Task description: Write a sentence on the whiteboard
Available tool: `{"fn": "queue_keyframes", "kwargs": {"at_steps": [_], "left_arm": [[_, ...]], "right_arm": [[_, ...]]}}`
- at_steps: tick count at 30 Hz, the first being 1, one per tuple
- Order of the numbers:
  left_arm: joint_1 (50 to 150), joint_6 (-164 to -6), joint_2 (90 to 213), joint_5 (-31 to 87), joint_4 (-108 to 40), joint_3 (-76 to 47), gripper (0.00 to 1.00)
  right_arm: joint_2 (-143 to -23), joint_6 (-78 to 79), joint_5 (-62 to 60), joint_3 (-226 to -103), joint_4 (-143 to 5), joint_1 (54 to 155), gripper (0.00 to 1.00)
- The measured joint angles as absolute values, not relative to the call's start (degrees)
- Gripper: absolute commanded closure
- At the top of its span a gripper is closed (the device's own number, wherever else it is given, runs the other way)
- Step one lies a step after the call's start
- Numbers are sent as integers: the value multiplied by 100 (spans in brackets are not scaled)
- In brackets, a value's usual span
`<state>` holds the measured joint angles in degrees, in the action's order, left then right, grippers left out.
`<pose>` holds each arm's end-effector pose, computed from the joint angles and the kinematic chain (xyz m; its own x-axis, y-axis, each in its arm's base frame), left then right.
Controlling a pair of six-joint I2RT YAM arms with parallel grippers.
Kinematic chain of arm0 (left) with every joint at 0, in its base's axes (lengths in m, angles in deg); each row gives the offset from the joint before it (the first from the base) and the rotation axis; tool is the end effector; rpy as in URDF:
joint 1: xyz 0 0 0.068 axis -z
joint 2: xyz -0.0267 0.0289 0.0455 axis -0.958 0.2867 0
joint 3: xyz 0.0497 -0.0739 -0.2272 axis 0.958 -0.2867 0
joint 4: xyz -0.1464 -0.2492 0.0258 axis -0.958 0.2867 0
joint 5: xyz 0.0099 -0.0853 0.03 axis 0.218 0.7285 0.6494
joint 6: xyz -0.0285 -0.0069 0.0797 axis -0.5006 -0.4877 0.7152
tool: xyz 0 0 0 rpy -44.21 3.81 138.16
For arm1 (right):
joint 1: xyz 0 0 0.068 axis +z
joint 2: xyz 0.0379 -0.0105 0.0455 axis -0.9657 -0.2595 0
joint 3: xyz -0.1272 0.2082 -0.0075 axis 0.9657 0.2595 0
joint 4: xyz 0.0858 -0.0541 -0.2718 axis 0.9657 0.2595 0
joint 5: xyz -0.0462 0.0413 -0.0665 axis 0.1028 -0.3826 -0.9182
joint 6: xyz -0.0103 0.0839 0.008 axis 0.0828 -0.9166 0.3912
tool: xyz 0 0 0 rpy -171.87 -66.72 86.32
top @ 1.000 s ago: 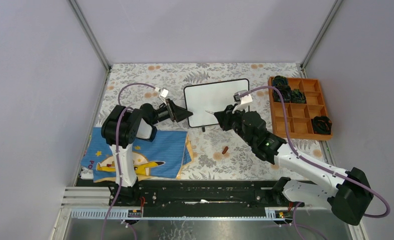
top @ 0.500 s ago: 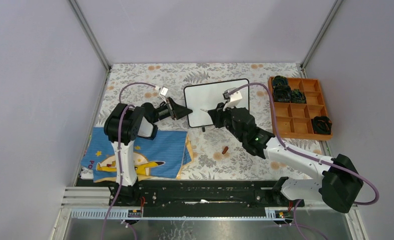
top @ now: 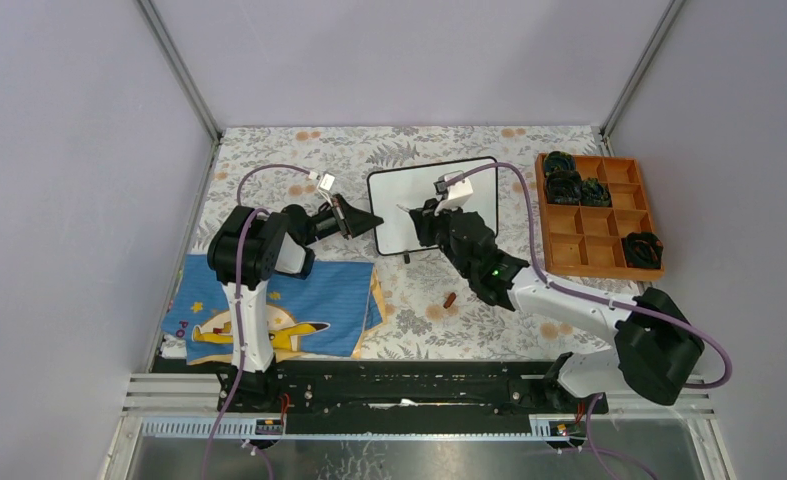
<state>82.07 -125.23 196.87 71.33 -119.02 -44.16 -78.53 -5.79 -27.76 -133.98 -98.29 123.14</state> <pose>0.3595 -0.1144 0.0742 -0.5813 -0.4037 -0.7064 0.6494 0.2929 -0.7018 0.2690 0.2648 0.2413 -0.1453 0.1613 -0.9762 -0.4721 0.8557 0.2117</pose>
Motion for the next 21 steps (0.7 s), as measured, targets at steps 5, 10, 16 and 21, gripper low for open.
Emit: {"fn": "queue_keyframes", "kwargs": {"at_steps": [5,10,16,21], "left_arm": [[8207,-12481,19687,7137,-11946,-4411,87],[8207,-12446,19687,7141,-11950,-4411,91],[8207,-12424,19687,7148,-11964,-4411,95],[8207,-12418,19687,7150,-11966,-4411,98]], "right_arm": [[-8152,-338,-3017,-13481,-10236,12393,100],[-8397,-94,-3222,-13551,-10662,12469,100],[-8659,77,-3327,-13664,-10953,12485,100],[-8797,129,-3369,-13771,-11077,12485,100]]}}
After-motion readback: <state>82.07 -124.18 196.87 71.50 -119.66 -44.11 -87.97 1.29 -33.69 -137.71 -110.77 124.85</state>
